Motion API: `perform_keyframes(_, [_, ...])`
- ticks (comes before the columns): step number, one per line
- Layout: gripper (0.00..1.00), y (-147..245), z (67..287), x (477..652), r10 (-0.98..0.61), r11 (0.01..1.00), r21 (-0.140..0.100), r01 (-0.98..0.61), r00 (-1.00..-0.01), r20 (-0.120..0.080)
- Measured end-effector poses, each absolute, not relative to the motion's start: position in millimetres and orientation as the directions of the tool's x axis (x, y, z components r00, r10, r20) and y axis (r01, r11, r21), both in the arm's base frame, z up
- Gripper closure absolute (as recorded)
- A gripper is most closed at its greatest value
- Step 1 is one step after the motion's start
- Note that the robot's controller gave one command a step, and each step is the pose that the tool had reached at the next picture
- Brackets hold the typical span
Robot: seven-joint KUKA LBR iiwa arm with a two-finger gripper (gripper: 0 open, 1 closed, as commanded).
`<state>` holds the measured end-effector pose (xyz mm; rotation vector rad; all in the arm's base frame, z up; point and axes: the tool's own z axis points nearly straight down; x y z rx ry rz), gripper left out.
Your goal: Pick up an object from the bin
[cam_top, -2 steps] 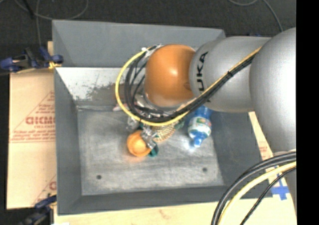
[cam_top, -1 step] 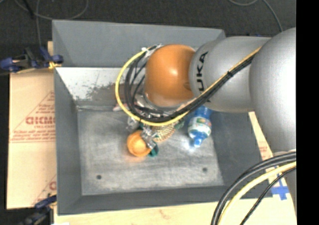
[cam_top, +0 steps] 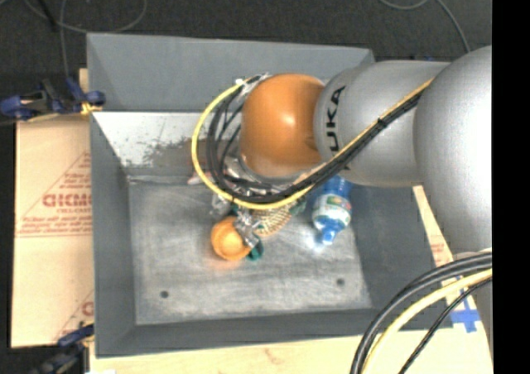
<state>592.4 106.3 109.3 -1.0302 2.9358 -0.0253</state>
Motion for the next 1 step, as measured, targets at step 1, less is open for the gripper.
perform_keyframes(1, [1.00,106.3,109.3,592.4,-0.625,0.781,-0.025,-0.624,-0.781,-0.023])
